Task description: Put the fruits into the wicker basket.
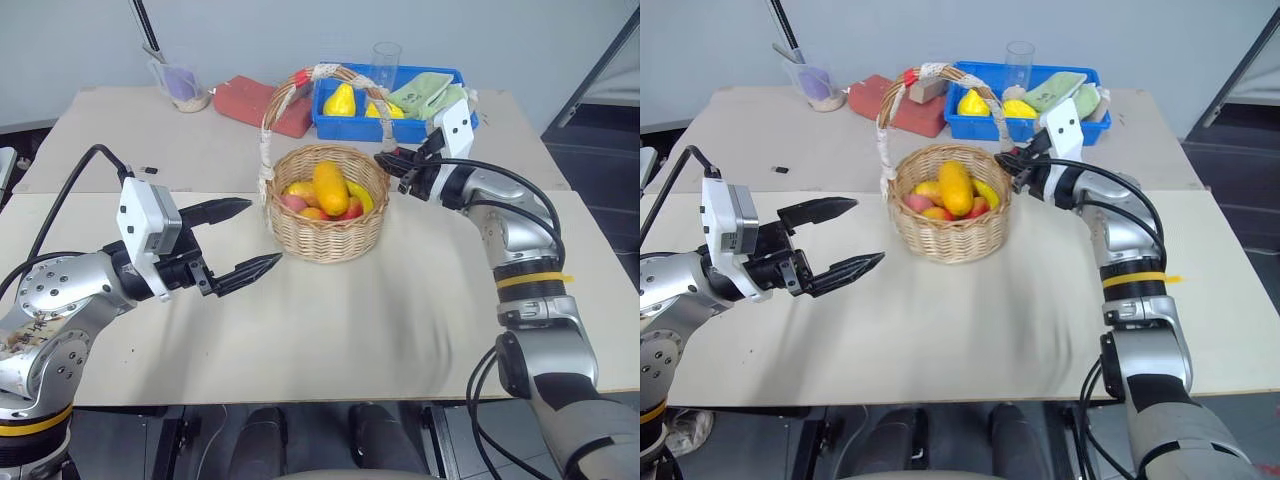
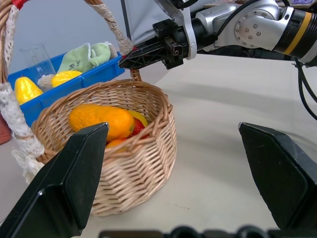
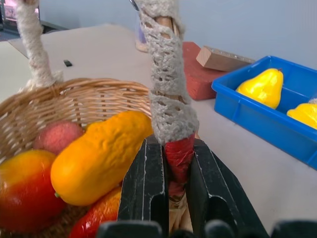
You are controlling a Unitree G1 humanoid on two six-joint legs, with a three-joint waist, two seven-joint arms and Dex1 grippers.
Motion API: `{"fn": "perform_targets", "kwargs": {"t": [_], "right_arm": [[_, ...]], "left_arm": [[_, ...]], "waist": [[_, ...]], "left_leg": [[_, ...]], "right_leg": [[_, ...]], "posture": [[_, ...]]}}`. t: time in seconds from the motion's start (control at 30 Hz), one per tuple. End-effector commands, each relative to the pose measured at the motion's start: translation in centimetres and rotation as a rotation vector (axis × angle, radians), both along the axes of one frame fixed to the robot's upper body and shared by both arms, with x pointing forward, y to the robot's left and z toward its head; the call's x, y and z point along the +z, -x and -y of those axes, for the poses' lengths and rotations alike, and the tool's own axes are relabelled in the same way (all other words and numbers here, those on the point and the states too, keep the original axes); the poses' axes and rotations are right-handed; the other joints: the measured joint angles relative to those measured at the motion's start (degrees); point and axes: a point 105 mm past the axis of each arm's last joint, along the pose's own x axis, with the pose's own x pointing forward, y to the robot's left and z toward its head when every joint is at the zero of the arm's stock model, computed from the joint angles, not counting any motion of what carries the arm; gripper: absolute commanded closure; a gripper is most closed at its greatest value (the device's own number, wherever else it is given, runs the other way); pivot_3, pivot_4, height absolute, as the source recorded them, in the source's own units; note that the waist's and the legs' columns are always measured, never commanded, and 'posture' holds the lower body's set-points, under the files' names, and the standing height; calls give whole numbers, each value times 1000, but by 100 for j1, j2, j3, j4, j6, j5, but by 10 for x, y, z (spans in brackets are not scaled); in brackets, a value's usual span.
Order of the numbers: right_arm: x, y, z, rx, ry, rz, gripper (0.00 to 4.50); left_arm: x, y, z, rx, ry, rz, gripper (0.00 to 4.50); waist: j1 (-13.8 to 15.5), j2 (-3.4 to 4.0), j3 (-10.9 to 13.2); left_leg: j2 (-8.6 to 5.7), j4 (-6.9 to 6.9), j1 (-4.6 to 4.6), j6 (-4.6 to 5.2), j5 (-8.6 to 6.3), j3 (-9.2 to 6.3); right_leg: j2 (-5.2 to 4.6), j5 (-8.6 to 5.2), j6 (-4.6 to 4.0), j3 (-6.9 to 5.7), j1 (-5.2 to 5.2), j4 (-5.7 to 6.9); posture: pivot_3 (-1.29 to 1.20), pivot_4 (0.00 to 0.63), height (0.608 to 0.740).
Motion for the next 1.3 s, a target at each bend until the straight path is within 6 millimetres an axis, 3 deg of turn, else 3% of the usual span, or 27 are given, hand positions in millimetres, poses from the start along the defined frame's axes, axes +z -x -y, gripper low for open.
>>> {"fn": "perform_targets", "kwargs": {"t": [0.03, 0.17, 0.3, 0.53, 0.57, 0.7, 0.9, 1.0, 1.1, 1.3], "right_arm": [[32, 1, 18, -76, -38, 134, 4383], [41, -4, 52, -217, -51, 188, 4383], [31, -9, 87, -375, -47, 200, 4383], [9, -8, 85, -362, -84, 127, 4383], [9, -8, 84, -358, -88, 123, 3364], [12, -5, 86, -352, -85, 117, 2079], [6, 23, 91, -230, 25, 41, 24], [3, 40, 95, -170, 85, 9, 24], [-1, 64, 103, -84, 229, -14, 24], [-13, 110, 94, 160, 383, -124, 24]], "left_arm": [[12, 1, 0, 0, -3, 65, 0], [14, -3, -1, 12, 6, 75, 0], [16, -9, -2, 32, 18, 78, 0], [17, -15, -3, 37, 19, 80, 0], [17, -15, -3, 38, 17, 80, 0], [15, -17, -5, 53, 4, 81, 0], [0, -28, -26, 189, -79, 68, 0], [-17, -34, -42, 285, -161, 12, 0], [-26, -28, -63, 355, -226, -20, 0], [-40, -13, -101, 436, -331, -102, 0]], "waist": [[3, 0, 0], [62, 2, 2], [62, 1, 2], [-79, 2, 1], [-95, 2, 1], [-105, 2, 1], [-55, 2, 2], [-46, 2, 2], [-49, 4, 3], [-94, 3, 3]], "left_leg": [[0, 0, 0, 0, 0, 0], [-3, 1, -2, -2, 1, 0], [-7, 3, -3, -3, 2, 2], [-3, 1, 6, -4, 3, 3], [-2, 1, 7, -7, 4, 0], [-3, 2, 7, -10, 6, -1], [-4, 2, 5, -11, 7, 0], [-3, 1, 5, -10, 6, 1], [-3, 1, 8, -10, 7, 2], [2, -2, 17, -10, 6, 4]], "right_leg": [[0, 0, 0, 0, 0, 0], [-3, 0, 0, -1, 0, 0], [-7, 0, 1, -1, 1, -2], [-1, 1, 0, 9, 4, 6], [1, 1, -1, 7, 6, 6], [0, 2, -1, 6, 6, 10], [-2, 2, 0, 5, 7, 6], [-2, 2, 0, 5, 7, 3], [-1, 2, 0, 6, 7, 4], [1, 2, -1, 6, 11, 3]], "posture": [[0, 150, 732], [0, 150, 732], [0, 150, 732], [0, 150, 732], [0, 150, 732], [0, 150, 732], [0, 150, 732], [0, 150, 732], [0, 150, 732], [0, 150, 732]]}}
